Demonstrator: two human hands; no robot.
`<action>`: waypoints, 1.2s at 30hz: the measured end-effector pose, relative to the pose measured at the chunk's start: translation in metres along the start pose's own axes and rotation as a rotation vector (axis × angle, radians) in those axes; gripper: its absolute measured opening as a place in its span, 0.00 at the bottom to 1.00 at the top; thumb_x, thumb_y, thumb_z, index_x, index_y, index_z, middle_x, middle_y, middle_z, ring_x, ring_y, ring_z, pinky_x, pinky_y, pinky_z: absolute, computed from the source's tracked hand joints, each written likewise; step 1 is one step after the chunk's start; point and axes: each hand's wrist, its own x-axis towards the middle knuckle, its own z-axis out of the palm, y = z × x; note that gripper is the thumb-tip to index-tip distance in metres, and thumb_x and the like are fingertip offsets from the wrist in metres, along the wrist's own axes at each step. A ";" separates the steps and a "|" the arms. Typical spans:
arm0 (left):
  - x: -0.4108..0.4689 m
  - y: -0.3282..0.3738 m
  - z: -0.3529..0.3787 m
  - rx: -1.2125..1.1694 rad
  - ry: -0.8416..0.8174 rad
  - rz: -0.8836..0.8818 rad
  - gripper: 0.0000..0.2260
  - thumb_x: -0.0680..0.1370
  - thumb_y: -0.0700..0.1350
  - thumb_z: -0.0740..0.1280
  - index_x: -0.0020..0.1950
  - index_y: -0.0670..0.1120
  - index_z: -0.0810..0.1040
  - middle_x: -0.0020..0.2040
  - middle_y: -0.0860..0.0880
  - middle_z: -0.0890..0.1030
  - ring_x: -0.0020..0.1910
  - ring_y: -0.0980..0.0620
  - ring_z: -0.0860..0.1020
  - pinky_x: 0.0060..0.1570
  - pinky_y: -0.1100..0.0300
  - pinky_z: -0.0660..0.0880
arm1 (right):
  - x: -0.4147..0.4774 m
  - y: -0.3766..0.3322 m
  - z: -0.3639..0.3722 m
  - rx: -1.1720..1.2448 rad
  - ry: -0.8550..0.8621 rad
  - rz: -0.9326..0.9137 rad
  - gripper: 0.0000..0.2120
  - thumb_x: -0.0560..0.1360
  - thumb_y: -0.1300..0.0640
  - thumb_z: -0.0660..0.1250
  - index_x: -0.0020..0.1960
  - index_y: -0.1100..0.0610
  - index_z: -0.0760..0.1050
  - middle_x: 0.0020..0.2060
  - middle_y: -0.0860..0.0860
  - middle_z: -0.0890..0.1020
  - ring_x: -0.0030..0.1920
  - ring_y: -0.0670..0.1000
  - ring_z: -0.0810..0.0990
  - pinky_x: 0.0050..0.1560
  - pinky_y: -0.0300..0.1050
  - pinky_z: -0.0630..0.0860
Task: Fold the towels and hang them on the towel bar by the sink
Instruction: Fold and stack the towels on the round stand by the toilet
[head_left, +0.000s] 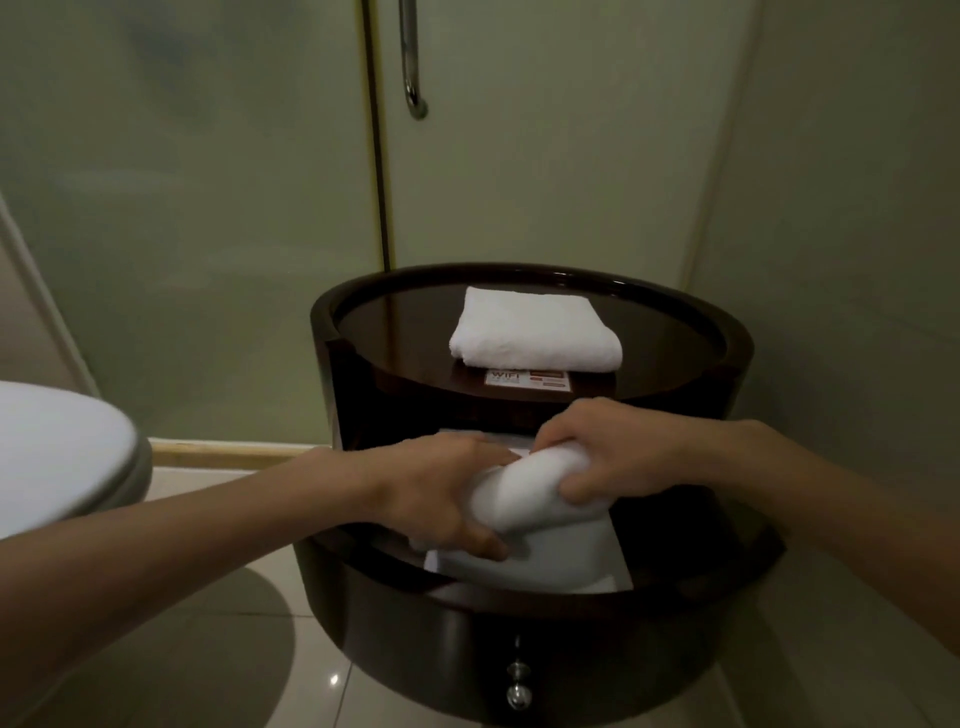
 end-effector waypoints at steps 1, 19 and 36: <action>-0.001 -0.002 -0.002 0.031 0.040 -0.017 0.33 0.65 0.62 0.73 0.68 0.62 0.66 0.60 0.57 0.73 0.56 0.56 0.74 0.56 0.54 0.75 | 0.001 0.000 -0.006 0.020 -0.001 0.012 0.14 0.68 0.50 0.69 0.54 0.48 0.79 0.46 0.43 0.81 0.46 0.42 0.79 0.49 0.46 0.79; 0.007 -0.019 -0.101 -0.174 0.349 0.087 0.14 0.69 0.42 0.76 0.54 0.47 0.82 0.46 0.52 0.84 0.46 0.57 0.82 0.44 0.58 0.79 | -0.011 -0.016 -0.058 -0.080 0.281 0.011 0.26 0.68 0.44 0.73 0.63 0.48 0.71 0.56 0.45 0.77 0.54 0.47 0.75 0.56 0.46 0.74; 0.092 -0.040 -0.228 0.230 0.884 0.039 0.17 0.68 0.44 0.76 0.56 0.48 0.80 0.46 0.50 0.82 0.45 0.50 0.80 0.44 0.57 0.71 | 0.063 0.019 -0.185 -0.217 0.913 0.033 0.19 0.70 0.55 0.73 0.58 0.54 0.73 0.50 0.53 0.80 0.48 0.55 0.77 0.43 0.45 0.70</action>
